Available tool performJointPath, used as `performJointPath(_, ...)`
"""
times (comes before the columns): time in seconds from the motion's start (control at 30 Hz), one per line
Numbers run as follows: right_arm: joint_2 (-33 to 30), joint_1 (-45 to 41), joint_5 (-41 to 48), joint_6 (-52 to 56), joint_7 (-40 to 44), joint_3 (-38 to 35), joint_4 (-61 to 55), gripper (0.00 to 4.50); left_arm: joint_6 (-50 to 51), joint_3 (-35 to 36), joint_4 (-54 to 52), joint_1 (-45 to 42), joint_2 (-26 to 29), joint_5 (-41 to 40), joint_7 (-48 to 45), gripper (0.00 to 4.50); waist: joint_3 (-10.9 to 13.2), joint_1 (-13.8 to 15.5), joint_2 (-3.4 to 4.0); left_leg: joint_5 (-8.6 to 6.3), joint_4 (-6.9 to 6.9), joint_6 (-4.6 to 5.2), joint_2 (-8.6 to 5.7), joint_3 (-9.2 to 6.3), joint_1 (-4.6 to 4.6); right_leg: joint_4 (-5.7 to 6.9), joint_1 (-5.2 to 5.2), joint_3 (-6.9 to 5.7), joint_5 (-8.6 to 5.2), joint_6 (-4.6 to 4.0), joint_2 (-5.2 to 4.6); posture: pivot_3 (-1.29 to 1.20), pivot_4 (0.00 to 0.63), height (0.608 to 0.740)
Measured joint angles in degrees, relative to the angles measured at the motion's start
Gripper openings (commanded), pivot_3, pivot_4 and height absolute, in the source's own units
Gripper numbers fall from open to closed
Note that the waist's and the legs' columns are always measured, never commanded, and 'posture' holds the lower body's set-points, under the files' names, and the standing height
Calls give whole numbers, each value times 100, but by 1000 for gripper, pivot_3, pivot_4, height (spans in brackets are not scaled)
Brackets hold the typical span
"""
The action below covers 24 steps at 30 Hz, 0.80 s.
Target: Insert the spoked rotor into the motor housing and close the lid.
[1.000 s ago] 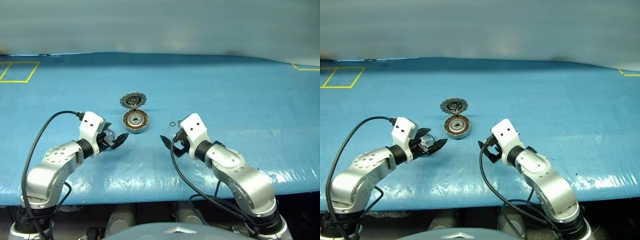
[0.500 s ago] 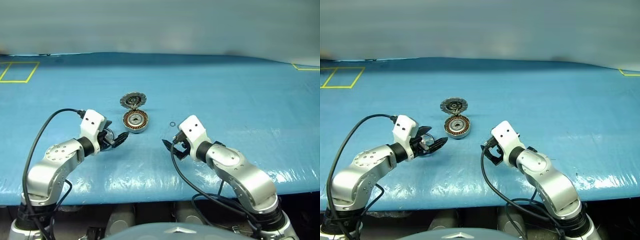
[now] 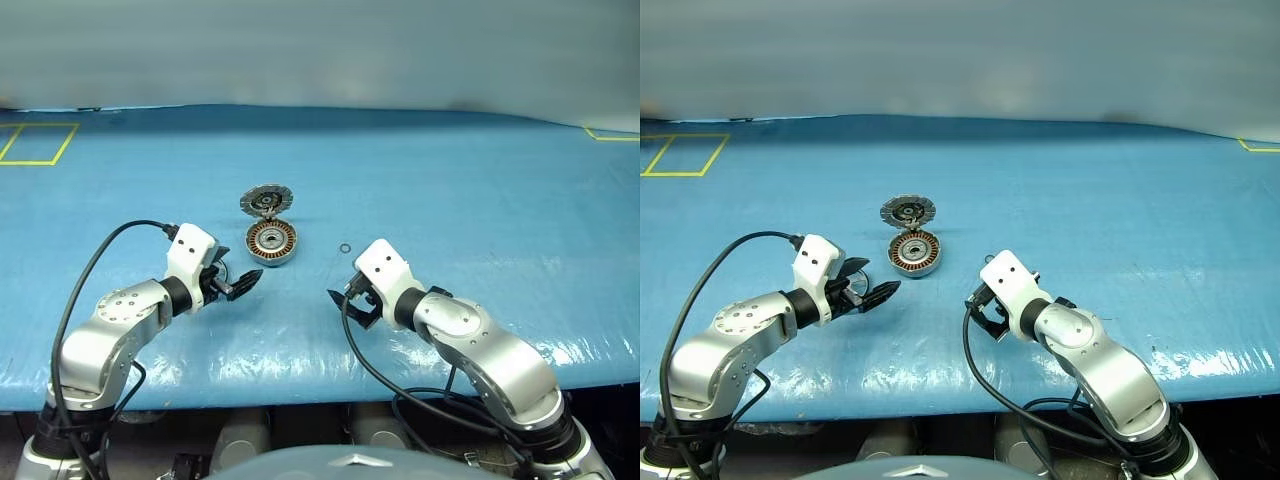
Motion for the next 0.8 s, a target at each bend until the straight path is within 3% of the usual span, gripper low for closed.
performJointPath(0.4, -371, -610, 70, 251, 387, 263, 125, 4469, -159, 1, -1, 29, 39, 141, 31, 4500, 0, -5, 0, 0, 1, 0, 0, 0, 1, 0, 0, -1, 0, 0, 0, 0, 150, 740)
performJointPath(0.57, -687, -1545, 35, -31, 982, 796, 685, 4469, -667, 47, 70, 83, -286, 257, 218, 4500, 1, -1, -2, 0, 4, 0, 0, 0, 1, 0, 2, -2, 1, 0, 0, 0, 150, 740)
performJointPath(0.8, -570, -2912, -324, -823, 1902, 1599, 2060, 4469, -1973, 29, 66, 837, -163, 625, -202, 4500, 2, -14, 0, -1, -5, 2, 0, 2, -2, -3, -4, -2, 10, -26, -2, 0, 150, 740)
